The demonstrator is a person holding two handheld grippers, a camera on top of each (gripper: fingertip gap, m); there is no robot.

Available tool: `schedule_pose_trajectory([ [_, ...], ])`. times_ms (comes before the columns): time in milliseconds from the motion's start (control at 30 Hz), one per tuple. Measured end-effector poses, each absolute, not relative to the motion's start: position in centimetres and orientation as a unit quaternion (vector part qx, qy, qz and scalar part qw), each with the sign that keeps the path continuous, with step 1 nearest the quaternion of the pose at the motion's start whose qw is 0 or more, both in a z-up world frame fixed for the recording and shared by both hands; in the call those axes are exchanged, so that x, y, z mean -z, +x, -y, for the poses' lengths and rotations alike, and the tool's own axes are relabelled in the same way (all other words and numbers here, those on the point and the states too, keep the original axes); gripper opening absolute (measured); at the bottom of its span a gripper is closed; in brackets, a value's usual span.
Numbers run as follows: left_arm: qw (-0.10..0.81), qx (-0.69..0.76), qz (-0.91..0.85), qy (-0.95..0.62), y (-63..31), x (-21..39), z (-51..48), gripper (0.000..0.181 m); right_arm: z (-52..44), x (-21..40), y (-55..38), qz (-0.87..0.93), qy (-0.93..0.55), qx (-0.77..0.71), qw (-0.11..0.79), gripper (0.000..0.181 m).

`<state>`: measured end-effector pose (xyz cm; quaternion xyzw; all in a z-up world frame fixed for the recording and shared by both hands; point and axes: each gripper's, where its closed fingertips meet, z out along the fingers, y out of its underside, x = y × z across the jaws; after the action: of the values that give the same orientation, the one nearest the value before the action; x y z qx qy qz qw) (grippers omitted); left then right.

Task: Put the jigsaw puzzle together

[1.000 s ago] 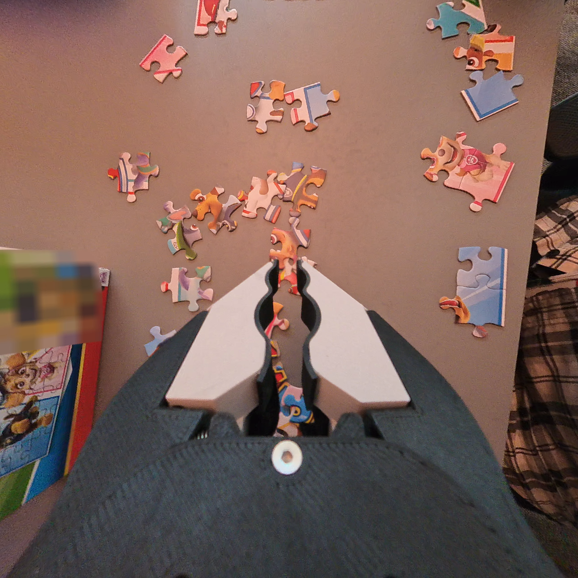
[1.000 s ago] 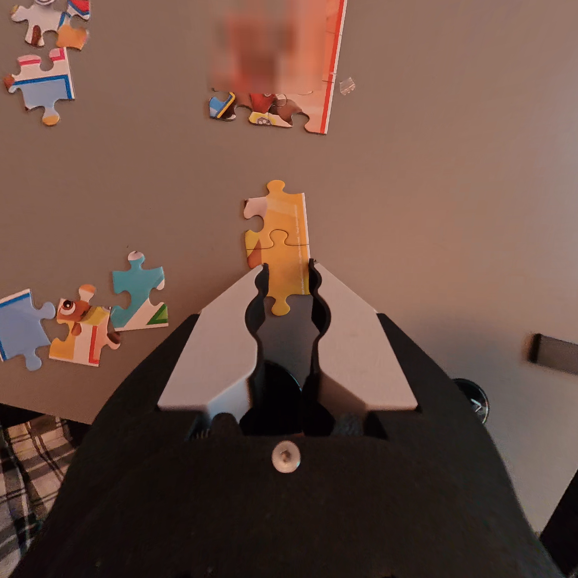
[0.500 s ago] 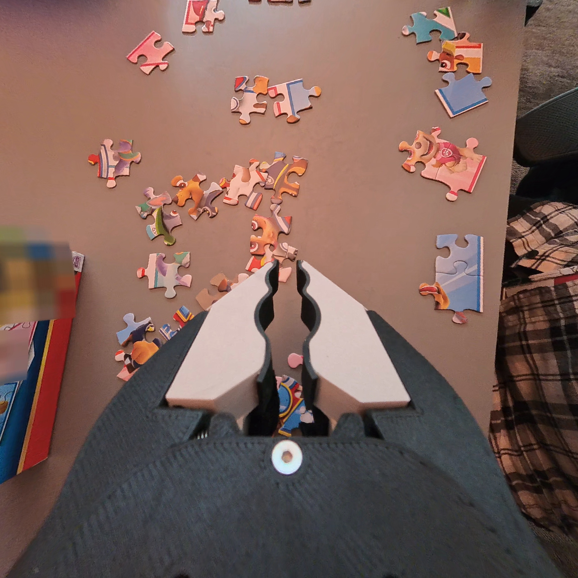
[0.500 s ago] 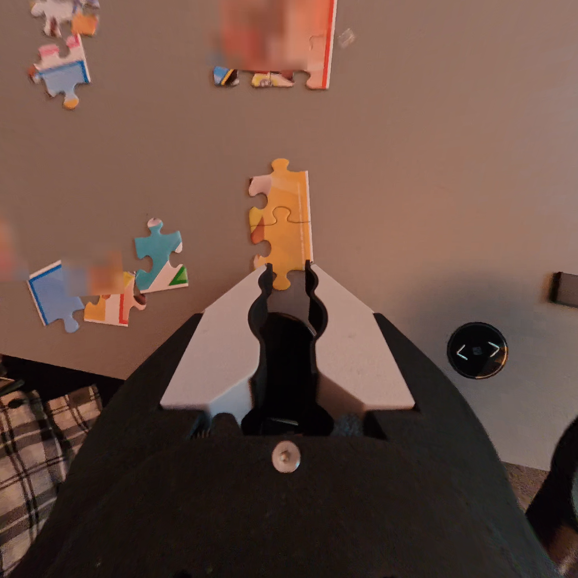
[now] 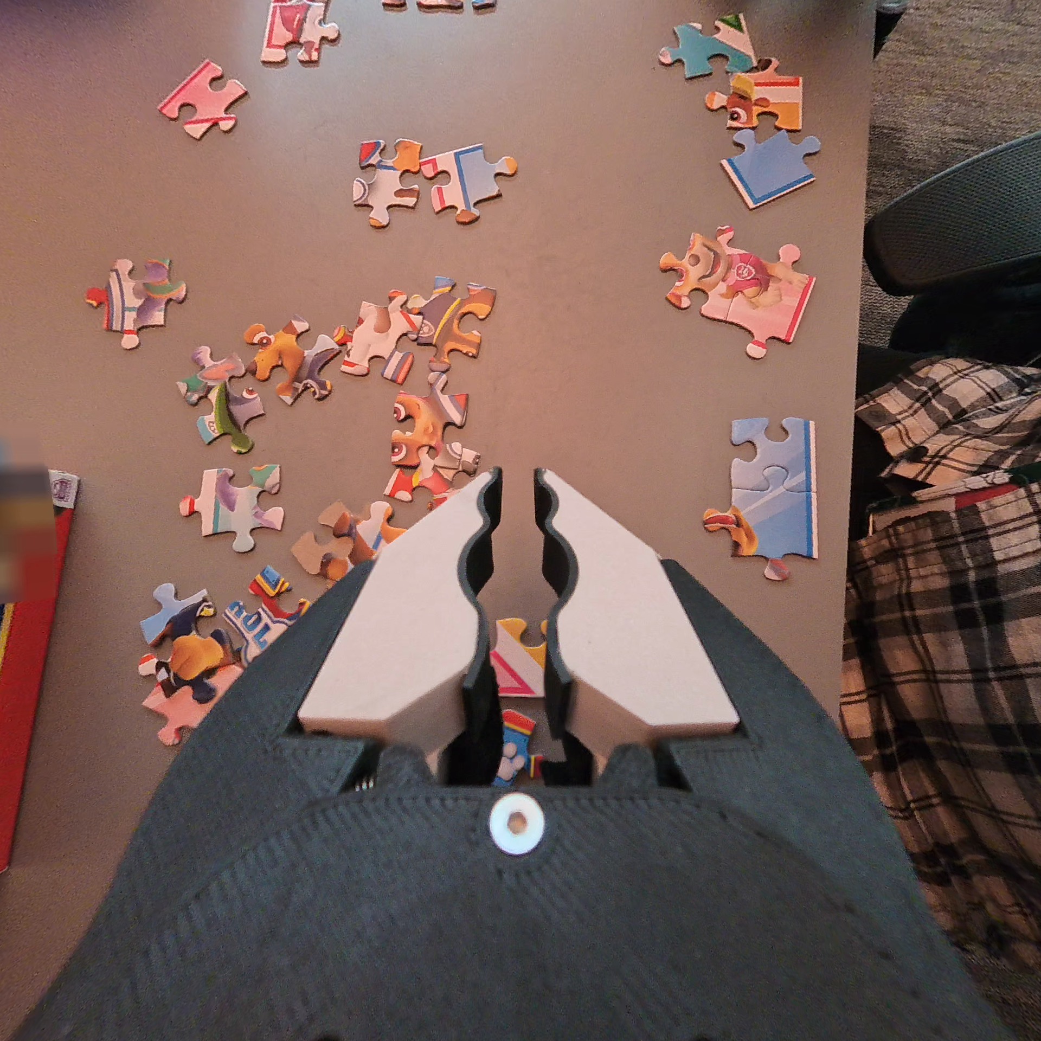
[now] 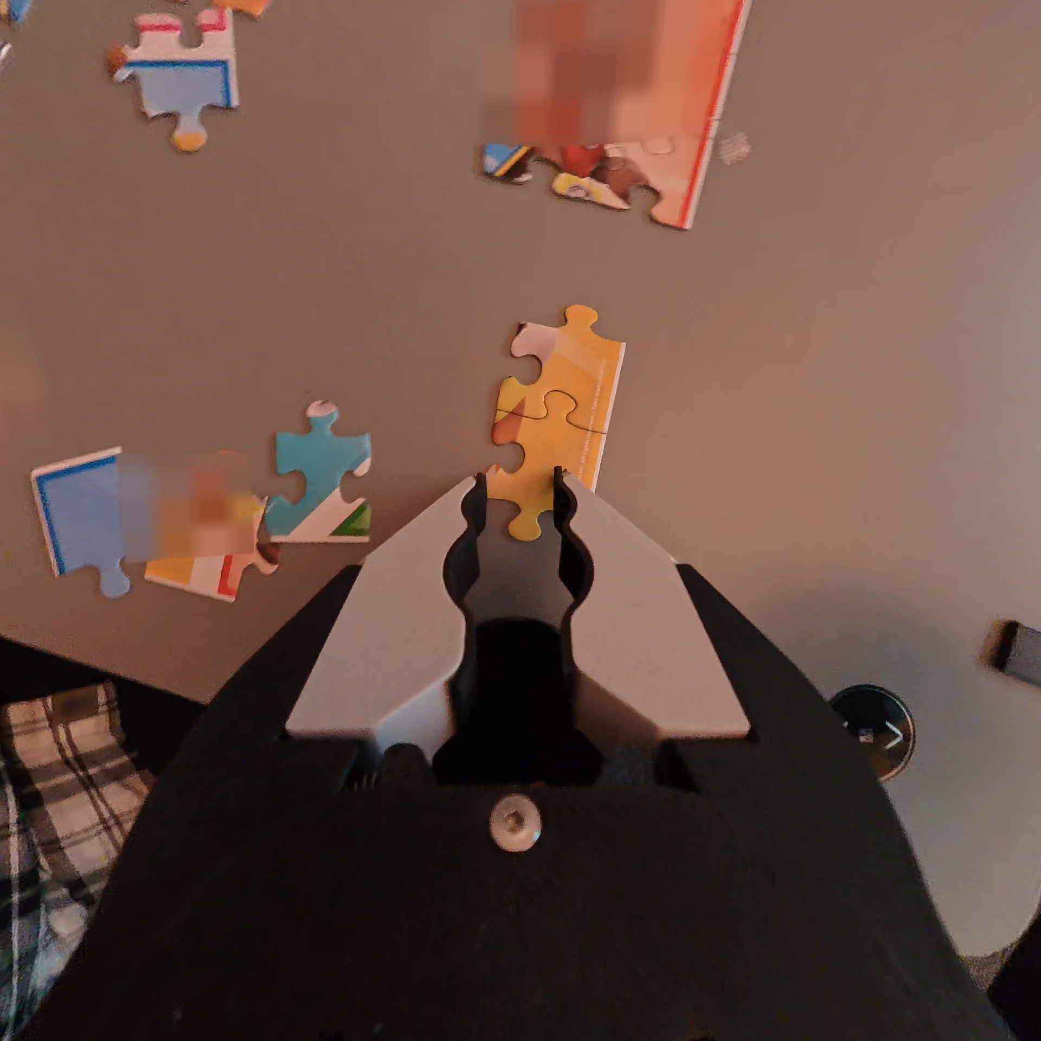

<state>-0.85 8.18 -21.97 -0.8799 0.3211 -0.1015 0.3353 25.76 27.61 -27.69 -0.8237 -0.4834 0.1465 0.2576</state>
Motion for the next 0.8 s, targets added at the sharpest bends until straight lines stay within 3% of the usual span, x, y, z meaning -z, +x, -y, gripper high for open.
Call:
schedule_pose_trajectory([
  [200,0.326,0.110,-0.333,-0.878,0.6,22.7,-8.1,0.011,-29.4,27.5,25.0,0.453,-0.835,-0.151,0.275,0.021],
  [300,0.328,0.114,-0.339,-0.874,1.6,22.4,-8.5,0.011,-27.9,25.8,24.2,0.469,-0.817,-0.178,0.283,0.033],
  [433,0.333,0.126,-0.357,-0.864,3.9,22.1,-9.4,0.014,-21.7,25.6,23.3,0.549,-0.777,-0.212,0.225,0.042],
  [567,0.323,0.142,-0.391,-0.850,7.6,22.5,-10.0,0.019,-17.6,27.1,23.6,0.599,-0.753,-0.200,0.187,0.036],
  [667,0.315,0.150,-0.419,-0.838,10.4,22.9,-10.2,0.020,-16.4,27.7,23.3,0.592,-0.758,-0.200,0.188,0.023],
  [800,0.303,0.158,-0.441,-0.830,13.2,23.6,-10.3,0.020,-15.6,27.6,22.2,0.583,-0.757,-0.213,0.203,0.019],
])
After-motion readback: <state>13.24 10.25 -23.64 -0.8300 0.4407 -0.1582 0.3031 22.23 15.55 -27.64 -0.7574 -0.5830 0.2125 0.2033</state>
